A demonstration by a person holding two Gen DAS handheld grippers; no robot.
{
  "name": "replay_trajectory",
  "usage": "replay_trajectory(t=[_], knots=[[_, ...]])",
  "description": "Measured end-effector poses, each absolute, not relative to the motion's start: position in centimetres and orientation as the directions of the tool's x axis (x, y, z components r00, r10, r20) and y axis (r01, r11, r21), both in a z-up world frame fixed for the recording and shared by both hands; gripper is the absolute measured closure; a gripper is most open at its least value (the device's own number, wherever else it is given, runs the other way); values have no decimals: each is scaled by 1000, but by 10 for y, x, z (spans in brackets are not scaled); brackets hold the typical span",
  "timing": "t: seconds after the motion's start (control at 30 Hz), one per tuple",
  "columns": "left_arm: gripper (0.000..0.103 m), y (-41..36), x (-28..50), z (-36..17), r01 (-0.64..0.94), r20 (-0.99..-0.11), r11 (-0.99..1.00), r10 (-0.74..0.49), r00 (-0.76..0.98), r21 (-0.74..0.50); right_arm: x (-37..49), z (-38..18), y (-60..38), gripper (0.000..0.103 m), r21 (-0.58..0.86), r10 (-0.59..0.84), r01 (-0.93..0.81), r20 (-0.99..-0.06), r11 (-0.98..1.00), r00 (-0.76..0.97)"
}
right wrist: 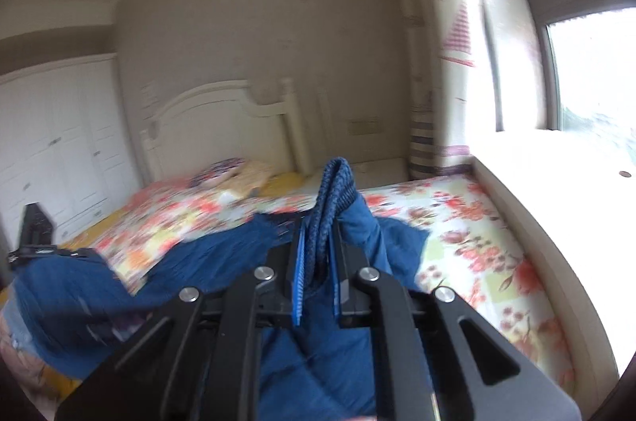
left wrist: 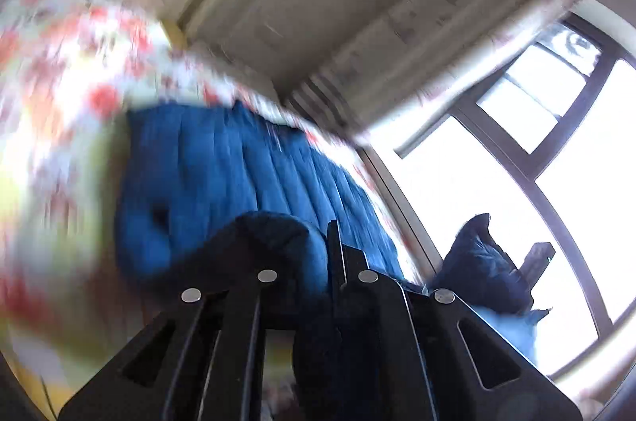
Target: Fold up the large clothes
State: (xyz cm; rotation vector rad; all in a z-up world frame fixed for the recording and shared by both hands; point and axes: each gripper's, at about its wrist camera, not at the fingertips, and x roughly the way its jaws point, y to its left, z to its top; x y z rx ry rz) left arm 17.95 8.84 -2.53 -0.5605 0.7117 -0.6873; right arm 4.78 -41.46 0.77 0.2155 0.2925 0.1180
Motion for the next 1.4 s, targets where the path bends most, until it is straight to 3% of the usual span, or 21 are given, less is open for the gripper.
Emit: replay_trajectory(t=[0.1,0.17,0.2,0.23,0.3,0.47,0.6,0.7,0.87,1.17,1.27,1.4], knots=[[94,68,286,-18,243,-494,696,-672,551,-676,141,13,-456,86,226,36,48,-354,973,935],[92,63,342,-27,169,-565,724,-643,517,-669,194,10,-478,56,220,-31,135,-421,966,906],[91,58,367,-31,132,-606,743,-623,495,-656,219,6,-492,33,248,-35,165,-457,954,889],[90,51,396,-40,79,-659,763,-601,452,-642,238,2,-504,30,298,-10,175,-484,938,875],[88,57,429,-60,6,-699,767,-588,407,-642,253,-3,-519,30,342,-18,211,-490,916,871],[86,79,462,-90,26,-637,696,-671,378,-717,279,-24,-526,30,246,-19,183,-548,952,836],[87,86,475,-94,62,-686,776,-590,426,-628,309,-67,-526,30,199,23,137,-640,970,768],[87,95,482,-87,67,-663,758,-606,440,-649,324,-94,-523,30,244,85,116,-681,963,727],[86,79,497,-86,139,-753,878,-467,464,-459,351,-118,-518,30,334,200,81,-723,939,661],[87,56,532,-110,176,-754,828,-558,347,-532,361,-140,-529,31,454,325,68,-728,889,604],[86,51,540,-114,174,-767,838,-544,340,-517,361,-140,-527,46,464,336,54,-711,884,617],[86,74,544,-124,113,-675,742,-653,343,-660,362,-139,-525,46,454,325,53,-709,889,626]])
